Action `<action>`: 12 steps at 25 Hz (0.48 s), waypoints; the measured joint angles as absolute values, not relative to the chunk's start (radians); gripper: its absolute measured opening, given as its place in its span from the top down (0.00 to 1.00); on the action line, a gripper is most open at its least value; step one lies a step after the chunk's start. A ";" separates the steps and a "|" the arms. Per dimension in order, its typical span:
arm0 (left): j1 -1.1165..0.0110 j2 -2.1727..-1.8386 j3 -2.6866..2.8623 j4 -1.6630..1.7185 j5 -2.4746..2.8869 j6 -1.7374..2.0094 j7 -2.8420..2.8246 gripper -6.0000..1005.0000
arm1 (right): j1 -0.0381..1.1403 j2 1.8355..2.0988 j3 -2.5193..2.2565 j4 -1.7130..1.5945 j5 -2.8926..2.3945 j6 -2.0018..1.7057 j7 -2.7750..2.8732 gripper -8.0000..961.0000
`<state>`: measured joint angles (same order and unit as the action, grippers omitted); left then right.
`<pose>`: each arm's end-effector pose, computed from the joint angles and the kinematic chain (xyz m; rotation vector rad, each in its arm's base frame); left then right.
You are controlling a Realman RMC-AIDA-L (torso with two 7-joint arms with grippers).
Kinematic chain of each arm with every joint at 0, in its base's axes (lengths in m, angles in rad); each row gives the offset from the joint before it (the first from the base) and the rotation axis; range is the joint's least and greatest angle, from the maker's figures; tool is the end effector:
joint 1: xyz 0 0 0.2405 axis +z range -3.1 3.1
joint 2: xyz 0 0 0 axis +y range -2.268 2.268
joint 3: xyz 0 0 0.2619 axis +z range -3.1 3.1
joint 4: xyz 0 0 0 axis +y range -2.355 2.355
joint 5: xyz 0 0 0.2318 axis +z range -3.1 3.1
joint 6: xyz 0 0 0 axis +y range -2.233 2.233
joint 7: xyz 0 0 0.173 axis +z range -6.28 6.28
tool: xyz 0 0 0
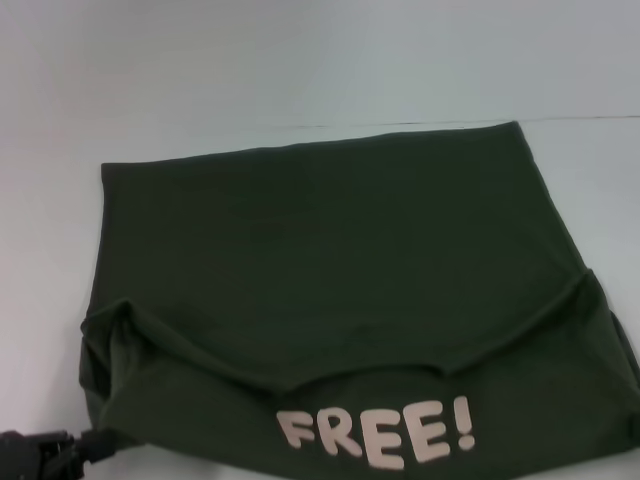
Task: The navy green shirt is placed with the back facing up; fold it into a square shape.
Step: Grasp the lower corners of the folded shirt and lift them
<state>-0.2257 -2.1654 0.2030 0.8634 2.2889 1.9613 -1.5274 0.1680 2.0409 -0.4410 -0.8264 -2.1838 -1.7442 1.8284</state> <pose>-0.3517 0.2138 0.0153 -2.4650 -1.2195 -0.8564 0.3935 0.2301 0.0404 -2.2781 1.5537 0.6312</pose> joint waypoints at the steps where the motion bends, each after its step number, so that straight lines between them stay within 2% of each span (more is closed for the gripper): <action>1: -0.224 -2.166 0.202 0.864 2.297 1.969 -1.526 0.99 | 0.160 2.044 -0.434 -0.826 -2.187 -1.750 1.820 0.95; 12: -0.210 -2.170 0.200 0.859 2.353 2.007 -1.526 0.99 | 0.126 2.042 -0.296 -0.820 -2.236 -1.838 1.772 0.95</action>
